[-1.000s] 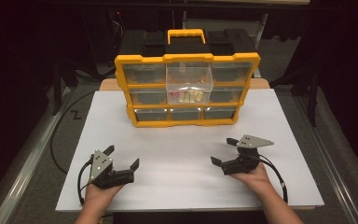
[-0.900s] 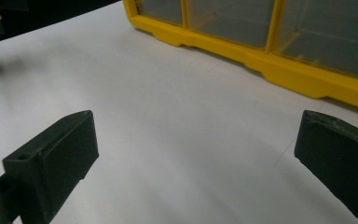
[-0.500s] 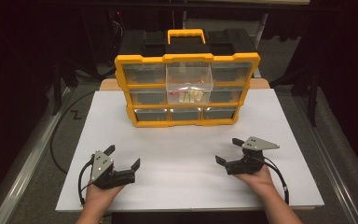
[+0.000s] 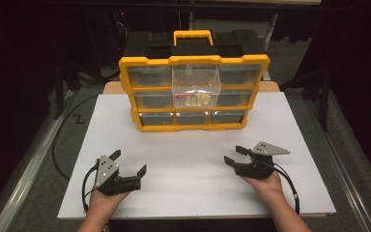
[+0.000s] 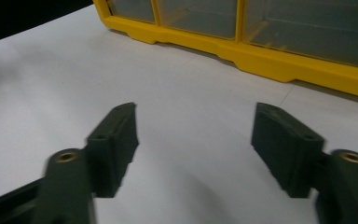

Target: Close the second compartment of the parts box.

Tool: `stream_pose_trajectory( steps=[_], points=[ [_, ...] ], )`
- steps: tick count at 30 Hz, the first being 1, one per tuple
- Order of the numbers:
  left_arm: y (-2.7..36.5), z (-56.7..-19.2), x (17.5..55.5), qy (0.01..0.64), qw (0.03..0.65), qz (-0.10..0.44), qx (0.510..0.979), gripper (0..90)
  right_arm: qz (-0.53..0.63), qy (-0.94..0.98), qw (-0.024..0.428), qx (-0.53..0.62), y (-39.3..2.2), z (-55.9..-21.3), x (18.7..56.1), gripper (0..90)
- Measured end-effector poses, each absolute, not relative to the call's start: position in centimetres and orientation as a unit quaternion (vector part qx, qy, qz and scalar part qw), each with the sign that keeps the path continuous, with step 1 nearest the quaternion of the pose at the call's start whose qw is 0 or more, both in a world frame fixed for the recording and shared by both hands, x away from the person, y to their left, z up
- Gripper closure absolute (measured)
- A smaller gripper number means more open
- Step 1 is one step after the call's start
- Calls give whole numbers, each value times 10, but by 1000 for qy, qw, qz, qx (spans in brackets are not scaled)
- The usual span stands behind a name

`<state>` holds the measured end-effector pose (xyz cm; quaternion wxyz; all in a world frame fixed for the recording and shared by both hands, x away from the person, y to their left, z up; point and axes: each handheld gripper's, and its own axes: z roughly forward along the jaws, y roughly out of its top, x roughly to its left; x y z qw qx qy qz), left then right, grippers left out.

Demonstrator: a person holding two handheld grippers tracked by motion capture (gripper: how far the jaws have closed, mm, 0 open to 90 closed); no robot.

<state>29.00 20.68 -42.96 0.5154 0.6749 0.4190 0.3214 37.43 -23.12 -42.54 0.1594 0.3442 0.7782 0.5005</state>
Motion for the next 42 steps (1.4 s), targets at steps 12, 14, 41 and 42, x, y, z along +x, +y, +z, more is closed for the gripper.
stream_pose_trajectory(
  steps=[12,14,41,42],
  points=[
    [207,-428,289,416,518,325,673,3,516,772,163,334,-228,-423,369,813],
    [206,-428,289,415,517,324,675,3,517,770,170,335,-229,-422,369,887],
    [208,-428,288,416,516,327,674,3,546,751,207,307,-201,-386,387,900],
    [208,-428,289,415,516,327,674,3,549,750,207,306,-200,-385,389,900]
  ],
)
